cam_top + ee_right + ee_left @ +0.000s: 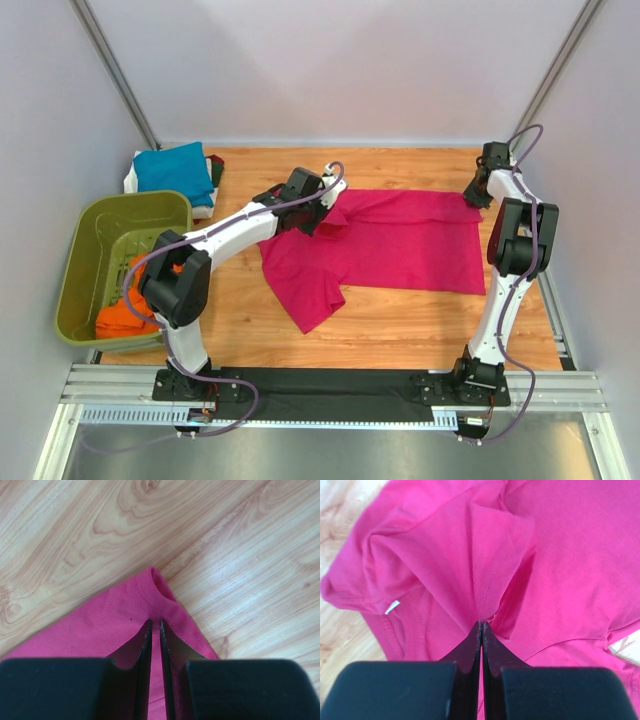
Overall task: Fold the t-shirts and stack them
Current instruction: Fold the tshirt
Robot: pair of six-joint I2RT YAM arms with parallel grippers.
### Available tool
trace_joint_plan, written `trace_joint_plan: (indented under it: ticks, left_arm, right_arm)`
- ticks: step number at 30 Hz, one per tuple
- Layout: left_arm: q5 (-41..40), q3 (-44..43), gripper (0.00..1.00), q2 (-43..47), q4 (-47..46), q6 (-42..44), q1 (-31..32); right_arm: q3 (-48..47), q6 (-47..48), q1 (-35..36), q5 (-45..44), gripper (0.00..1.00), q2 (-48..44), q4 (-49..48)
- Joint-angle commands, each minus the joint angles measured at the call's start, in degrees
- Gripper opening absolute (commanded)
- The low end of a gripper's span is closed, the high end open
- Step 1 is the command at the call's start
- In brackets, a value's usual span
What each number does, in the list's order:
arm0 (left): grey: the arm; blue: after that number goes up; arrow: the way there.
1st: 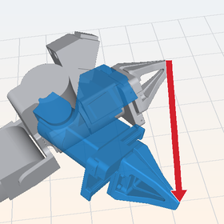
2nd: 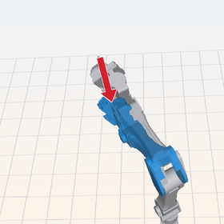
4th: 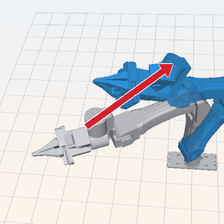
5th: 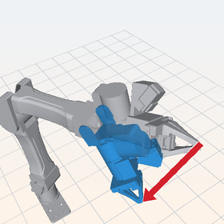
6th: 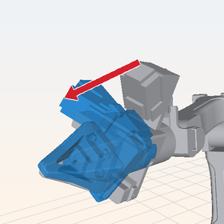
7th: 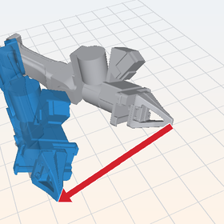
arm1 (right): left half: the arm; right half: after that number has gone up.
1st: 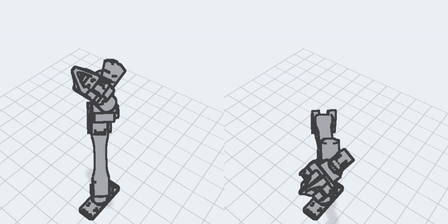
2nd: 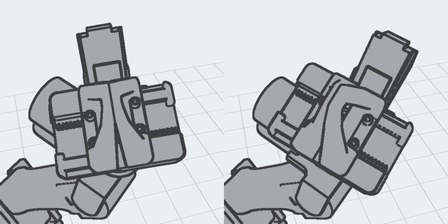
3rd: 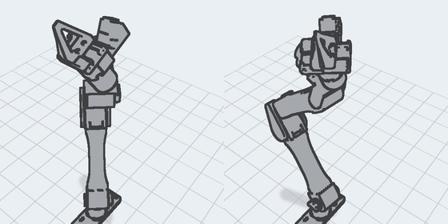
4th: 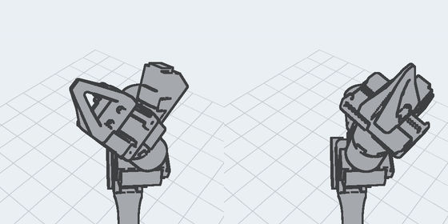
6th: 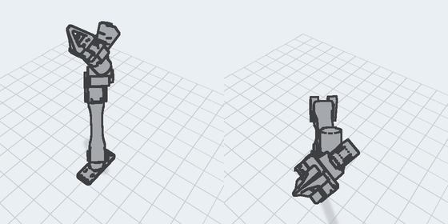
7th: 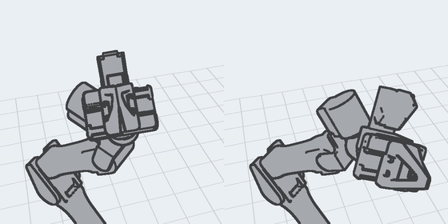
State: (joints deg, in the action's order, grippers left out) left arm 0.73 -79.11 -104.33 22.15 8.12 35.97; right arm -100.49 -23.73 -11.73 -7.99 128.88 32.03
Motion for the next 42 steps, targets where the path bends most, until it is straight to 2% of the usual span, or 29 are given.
trace_joint_plan:
  ticks: [1,11,18,21,24,26,27,28,31,32,35,39,42]
  left_arm:
    - [-0.38,0.45,0.0,3.87,0.52,2.78,-0.98]
    - [1.73,3.79,0.0,6.51,0.17,3.31,-1.95]
    - [8.75,4.31,0.0,5.02,0.52,2.34,-1.95]
    - [9.38,4.58,0.02,3.7,0.88,2.08,-1.86]
    - [6.92,4.75,0.19,2.91,0.88,1.38,-1.95]
    - [4.99,5.19,0.35,3.7,-0.7,0.5,-2.13]
    - [4.55,5.8,0.53,4.74,-1.66,-1.42,-2.82]
    - [4.11,5.81,0.64,5.36,-3.07,-2.75,-3.44]
    - [1.48,4.85,0.71,6.51,-5.18,-11.69,-6.51]
    - [-0.19,3.36,0.72,6.42,-5.1,-17.64,-8.61]
    - [-0.64,0.03,0.72,4.32,-3.44,-27.94,-11.44]
    - [1.1,-4.2,0.7,-1.47,-1.94,-35.62,-15.56]
    - [1.2,-5.88,0.7,-3.59,-1.93,-39.75,-15.84]
  right_arm:
    - [2.4,0.52,-0.31,-0.8,0.12,1.11,4.18]
    - [2.4,0.35,-0.31,-0.45,0.11,1.2,4.18]
    - [2.23,0.43,-0.31,-0.54,0.1,1.29,4.27]
    - [2.05,0.61,-0.31,-0.45,0.1,1.37,4.44]
    - [1.96,0.79,-0.31,-0.54,0.1,1.38,4.53]
    - [1.87,0.87,-0.31,-0.36,0.1,1.37,4.62]
    - [1.87,0.87,-0.31,-0.36,0.1,1.37,4.62]
    - [1.87,0.87,-0.31,-0.36,0.1,1.37,4.62]
    - [1.96,1.05,-0.31,-0.27,0.1,1.2,4.62]
    - [1.87,1.14,-0.31,-0.1,0.1,1.02,4.62]
    - [1.87,1.05,-0.31,0.08,0.1,0.94,4.62]
    - [1.52,1.23,-0.31,0.26,0.1,0.58,4.79]
    - [1.52,1.4,-0.31,-0.01,0.1,0.14,4.97]
